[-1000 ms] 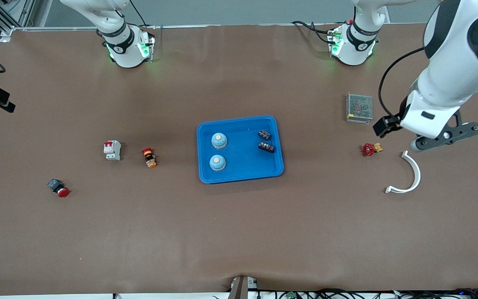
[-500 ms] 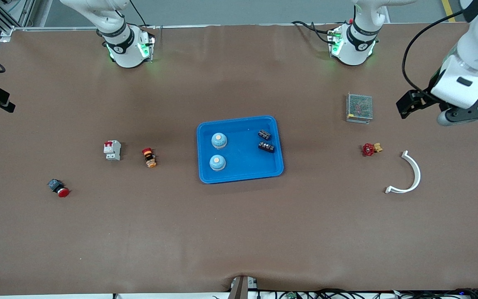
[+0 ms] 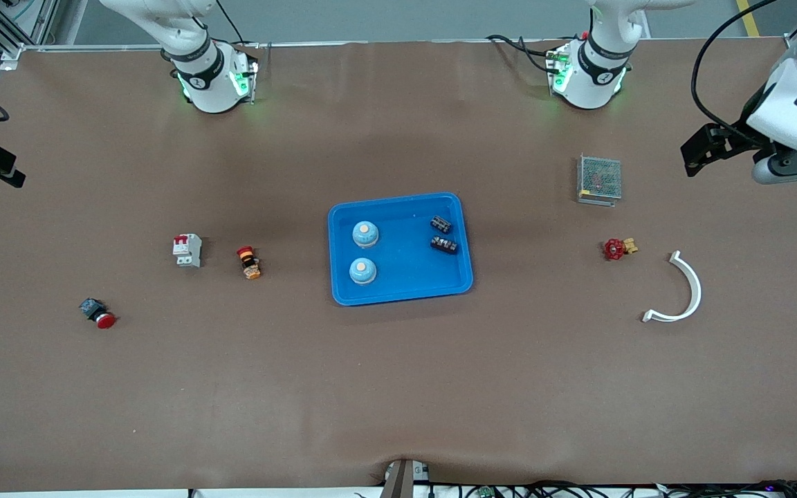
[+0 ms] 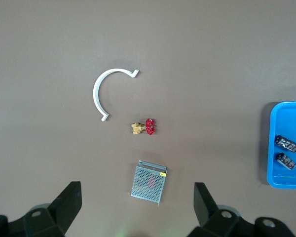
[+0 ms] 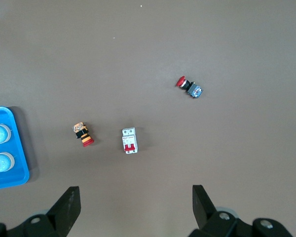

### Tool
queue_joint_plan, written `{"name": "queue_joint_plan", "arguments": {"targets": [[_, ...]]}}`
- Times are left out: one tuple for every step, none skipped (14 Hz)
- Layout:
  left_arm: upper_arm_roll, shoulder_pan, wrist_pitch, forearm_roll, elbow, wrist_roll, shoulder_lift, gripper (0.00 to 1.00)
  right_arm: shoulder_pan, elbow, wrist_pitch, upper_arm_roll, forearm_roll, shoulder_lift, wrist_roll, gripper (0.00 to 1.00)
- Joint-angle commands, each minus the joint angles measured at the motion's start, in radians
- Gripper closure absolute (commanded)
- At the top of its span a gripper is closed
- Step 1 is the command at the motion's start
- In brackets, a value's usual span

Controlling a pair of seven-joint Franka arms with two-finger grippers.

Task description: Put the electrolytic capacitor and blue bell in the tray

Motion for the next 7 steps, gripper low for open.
{"name": "queue_joint_plan", "arguments": {"targets": [[0.024,-0.018,-0.006,-0.034,-0.034,0.021,-0.05,0.0,-0.01,0.004,-0.007,0.004,0.019,-0.006,-0.013,0.0],[0.025,-0.017,-0.005,-0.067,-0.057,0.024,-0.068,0.0,-0.01,0.004,-0.005,0.005,0.019,-0.006,-0.013,0.0],[0.025,-0.014,0.003,-0.087,-0.075,0.025,-0.084,0.0,-0.009,0.004,-0.005,0.004,0.019,-0.006,-0.013,0.0],[0.027,-0.011,0.005,-0.088,-0.079,0.025,-0.09,0.0,-0.01,0.004,-0.005,0.005,0.019,-0.006,-0.013,0.0],[0.037,-0.008,0.003,-0.09,-0.082,0.028,-0.091,0.0,-0.012,0.006,-0.005,0.005,0.019,-0.006,-0.013,0.0],[0.056,-0.006,0.003,-0.096,-0.092,0.033,-0.096,0.0,-0.012,0.006,-0.004,0.004,0.019,-0.006,-0.013,0.0],[0.057,0.006,0.006,-0.108,-0.098,0.039,-0.099,0.0,-0.012,0.006,-0.004,0.005,0.019,-0.006,-0.013,0.0]]}}
